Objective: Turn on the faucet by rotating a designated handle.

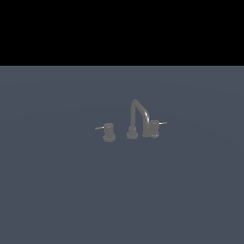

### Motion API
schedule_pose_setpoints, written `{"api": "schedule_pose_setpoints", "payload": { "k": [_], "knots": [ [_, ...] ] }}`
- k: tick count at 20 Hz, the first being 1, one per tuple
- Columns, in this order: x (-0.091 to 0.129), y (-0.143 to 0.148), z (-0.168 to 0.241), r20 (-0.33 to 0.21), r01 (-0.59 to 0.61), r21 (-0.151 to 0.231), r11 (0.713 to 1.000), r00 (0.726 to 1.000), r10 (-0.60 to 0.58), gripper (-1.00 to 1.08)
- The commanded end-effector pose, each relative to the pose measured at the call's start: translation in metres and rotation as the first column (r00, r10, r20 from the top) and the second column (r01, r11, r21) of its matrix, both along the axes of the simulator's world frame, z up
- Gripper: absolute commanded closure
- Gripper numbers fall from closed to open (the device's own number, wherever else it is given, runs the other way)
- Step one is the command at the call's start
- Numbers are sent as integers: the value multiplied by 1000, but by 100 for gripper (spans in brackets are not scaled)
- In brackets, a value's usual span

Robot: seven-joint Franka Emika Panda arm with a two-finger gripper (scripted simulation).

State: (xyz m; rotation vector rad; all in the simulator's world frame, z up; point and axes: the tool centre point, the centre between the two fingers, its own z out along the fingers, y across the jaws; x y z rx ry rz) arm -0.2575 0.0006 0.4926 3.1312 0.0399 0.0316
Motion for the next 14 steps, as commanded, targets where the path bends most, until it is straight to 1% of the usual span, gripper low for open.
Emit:
{"api": "schedule_pose_setpoints", "payload": {
  "k": [1, 4, 9, 14],
  "knots": [
    [0, 0, 0, 0, 0, 0, 1000, 1000, 0, 108],
    [2, -1, 0, 2, 12, 9, 1000, 1000, -12, 108],
    [8, -6, 1, 7, 53, 40, 998, 999, -53, 108],
    [9, -6, 1, 7, 55, 39, 998, 998, -56, 108]
  ]
}}
